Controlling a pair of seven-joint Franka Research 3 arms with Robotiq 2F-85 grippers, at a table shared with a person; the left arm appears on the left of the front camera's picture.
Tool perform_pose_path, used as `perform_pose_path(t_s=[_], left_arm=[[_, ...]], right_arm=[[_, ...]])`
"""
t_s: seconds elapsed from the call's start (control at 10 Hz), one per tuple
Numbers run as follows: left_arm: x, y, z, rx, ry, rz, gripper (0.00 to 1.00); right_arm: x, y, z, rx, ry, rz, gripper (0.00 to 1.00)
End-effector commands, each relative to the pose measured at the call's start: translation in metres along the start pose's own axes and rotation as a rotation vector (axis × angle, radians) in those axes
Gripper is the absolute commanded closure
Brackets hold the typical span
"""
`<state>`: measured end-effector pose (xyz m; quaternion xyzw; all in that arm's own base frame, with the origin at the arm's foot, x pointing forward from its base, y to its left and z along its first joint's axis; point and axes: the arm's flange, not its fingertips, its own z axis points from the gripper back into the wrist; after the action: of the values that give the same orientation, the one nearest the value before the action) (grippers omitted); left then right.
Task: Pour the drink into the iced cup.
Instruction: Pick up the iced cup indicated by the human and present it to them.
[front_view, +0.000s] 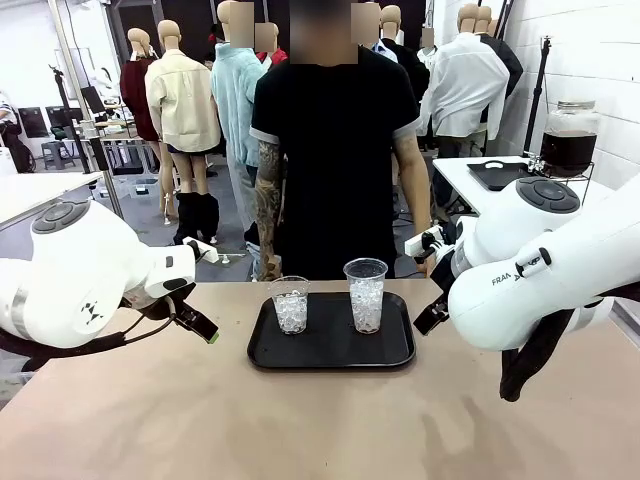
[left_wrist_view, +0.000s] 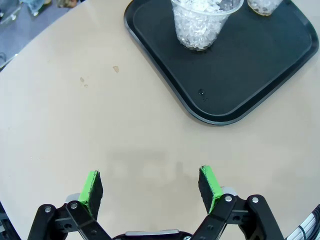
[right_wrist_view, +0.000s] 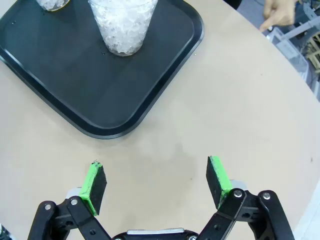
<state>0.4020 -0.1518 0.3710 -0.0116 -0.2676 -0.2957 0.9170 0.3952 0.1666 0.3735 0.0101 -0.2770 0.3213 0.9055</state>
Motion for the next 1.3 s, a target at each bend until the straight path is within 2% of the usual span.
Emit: perform_pose_path(t_s=[0.0, 1.2], left_arm=[[-0.0002, 0.0010, 0.0000, 0.001, 0.000, 0.002, 0.00], [-0.0002, 0.0010, 0.0000, 0.001, 0.000, 0.002, 0.00]], right_arm=[[0.0000, 0.0000, 0.0000, 0.000, 0.000, -0.001, 0.00], [0.0000, 0.0000, 0.0000, 0.000, 0.000, -0.001, 0.00]])
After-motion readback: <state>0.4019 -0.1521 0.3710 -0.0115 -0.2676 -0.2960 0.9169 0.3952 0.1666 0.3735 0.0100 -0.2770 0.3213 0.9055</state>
